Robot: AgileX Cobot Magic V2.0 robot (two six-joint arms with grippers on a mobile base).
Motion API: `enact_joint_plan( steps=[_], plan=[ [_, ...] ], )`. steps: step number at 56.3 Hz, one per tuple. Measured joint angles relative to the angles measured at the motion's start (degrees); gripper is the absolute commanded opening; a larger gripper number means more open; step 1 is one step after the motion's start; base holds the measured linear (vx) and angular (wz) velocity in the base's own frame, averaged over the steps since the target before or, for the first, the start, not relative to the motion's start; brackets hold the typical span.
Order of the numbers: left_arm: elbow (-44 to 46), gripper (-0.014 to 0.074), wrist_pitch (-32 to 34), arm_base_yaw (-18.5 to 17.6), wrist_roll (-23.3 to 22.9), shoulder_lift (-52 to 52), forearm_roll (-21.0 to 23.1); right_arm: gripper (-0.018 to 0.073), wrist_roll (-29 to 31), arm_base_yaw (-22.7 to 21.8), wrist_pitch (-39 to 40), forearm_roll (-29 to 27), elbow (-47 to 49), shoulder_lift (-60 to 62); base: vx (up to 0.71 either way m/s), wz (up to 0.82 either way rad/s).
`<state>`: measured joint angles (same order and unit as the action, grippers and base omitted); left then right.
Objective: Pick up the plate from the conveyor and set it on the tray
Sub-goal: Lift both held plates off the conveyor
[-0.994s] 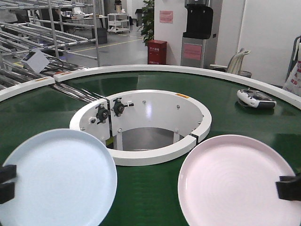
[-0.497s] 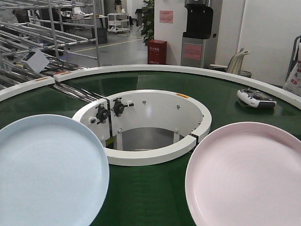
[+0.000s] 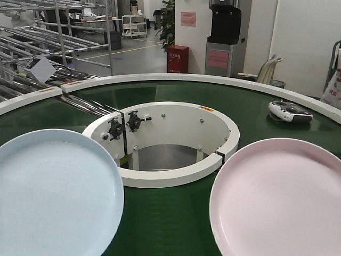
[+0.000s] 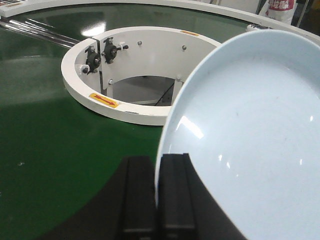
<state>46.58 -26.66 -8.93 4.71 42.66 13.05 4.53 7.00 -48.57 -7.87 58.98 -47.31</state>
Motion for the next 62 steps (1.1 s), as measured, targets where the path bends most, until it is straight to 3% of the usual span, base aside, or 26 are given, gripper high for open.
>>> enact_joint_plan(
  steps=[28,62],
  plan=[
    [0.0,-0.0006,0.0,0.0,0.0,0.0,0.0,-0.0009,0.0,0.0,0.0,-0.2,0.0,0.0,-0.05,-0.16],
    [0.0,-0.0006,0.0,0.0,0.0,0.0,0.0,-0.0009,0.0,0.0,0.0,0.0,0.0,0.0,-0.15,-0.59]
  ],
)
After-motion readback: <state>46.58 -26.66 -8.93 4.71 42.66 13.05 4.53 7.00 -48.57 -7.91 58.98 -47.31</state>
